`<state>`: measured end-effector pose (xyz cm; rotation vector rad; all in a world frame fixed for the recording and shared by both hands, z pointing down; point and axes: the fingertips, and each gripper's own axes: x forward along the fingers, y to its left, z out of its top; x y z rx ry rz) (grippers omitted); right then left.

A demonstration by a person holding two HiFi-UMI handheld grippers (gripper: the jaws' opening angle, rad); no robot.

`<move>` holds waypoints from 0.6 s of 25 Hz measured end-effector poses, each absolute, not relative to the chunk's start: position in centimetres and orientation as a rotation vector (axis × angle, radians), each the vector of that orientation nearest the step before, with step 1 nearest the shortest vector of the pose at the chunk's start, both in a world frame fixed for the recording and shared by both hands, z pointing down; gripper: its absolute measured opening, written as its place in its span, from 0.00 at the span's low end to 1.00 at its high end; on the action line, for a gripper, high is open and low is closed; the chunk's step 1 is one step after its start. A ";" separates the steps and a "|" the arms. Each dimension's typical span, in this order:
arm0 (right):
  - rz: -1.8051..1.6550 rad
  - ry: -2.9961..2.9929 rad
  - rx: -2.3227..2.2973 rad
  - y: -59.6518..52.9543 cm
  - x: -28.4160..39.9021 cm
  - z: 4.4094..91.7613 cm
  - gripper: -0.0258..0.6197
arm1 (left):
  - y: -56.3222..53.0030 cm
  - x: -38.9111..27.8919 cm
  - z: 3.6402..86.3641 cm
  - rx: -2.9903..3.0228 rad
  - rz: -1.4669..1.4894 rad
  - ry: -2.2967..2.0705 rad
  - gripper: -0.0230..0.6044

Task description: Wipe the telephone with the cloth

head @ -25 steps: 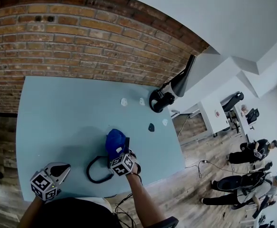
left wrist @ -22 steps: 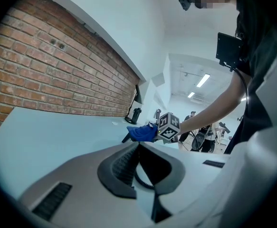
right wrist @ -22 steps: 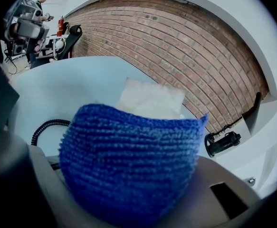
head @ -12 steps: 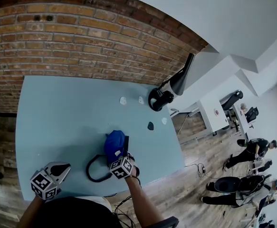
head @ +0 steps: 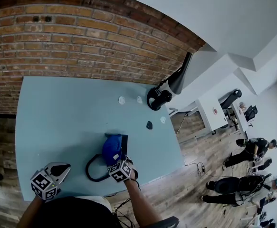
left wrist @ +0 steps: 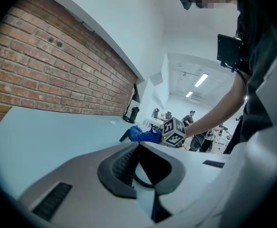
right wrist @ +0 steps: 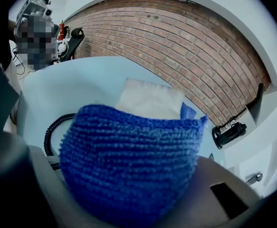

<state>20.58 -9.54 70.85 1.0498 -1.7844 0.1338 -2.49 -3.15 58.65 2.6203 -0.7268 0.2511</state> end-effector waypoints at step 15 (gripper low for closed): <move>0.195 -1.808 1.037 -7.1 20.2 72.2 0.18 | -2.8 -2.4 58.8 2.627 0.247 -0.719 0.08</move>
